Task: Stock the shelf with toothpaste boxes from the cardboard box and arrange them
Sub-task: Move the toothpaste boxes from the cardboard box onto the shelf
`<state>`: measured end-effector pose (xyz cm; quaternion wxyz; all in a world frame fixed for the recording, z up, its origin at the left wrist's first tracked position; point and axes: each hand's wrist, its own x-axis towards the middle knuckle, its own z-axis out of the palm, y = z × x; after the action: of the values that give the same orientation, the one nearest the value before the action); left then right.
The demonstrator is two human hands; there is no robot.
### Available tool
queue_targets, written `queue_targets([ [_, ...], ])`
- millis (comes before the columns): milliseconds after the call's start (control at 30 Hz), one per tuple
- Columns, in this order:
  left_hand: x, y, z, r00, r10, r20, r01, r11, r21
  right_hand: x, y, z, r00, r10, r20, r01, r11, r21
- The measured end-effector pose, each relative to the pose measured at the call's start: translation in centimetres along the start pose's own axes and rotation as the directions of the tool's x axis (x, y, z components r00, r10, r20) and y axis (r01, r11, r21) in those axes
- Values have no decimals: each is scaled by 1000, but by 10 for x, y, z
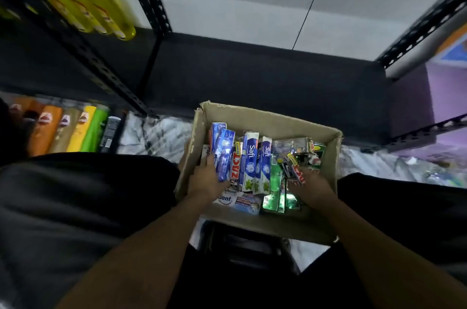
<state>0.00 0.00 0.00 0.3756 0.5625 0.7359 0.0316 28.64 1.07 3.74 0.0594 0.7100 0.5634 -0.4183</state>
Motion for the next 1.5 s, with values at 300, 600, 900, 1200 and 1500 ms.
queue_targets([
  [300, 25, 6, 20, 989, -97, -108, 105, 992, 72, 48, 20, 22, 996, 83, -38, -81, 995, 64],
  [600, 38, 14, 31, 980, -171, -104, 179, 981, 73, 72, 48, 43, 981, 194, -16, -194, 980, -34],
  [900, 26, 14, 5, 973, -173, -155, 164, 984, -66, 60, 34, 39, 996, 18, -83, -47, 930, -365],
  [1200, -9, 27, -58, 979, 74, -190, -60, 995, 75, 6, -26, -9, 943, -250, -218, 199, 952, -231],
  [1500, -56, 89, -160, 876, 367, -312, -339, 930, 142, -76, -95, -91, 676, -547, -494, 419, 837, -352],
])
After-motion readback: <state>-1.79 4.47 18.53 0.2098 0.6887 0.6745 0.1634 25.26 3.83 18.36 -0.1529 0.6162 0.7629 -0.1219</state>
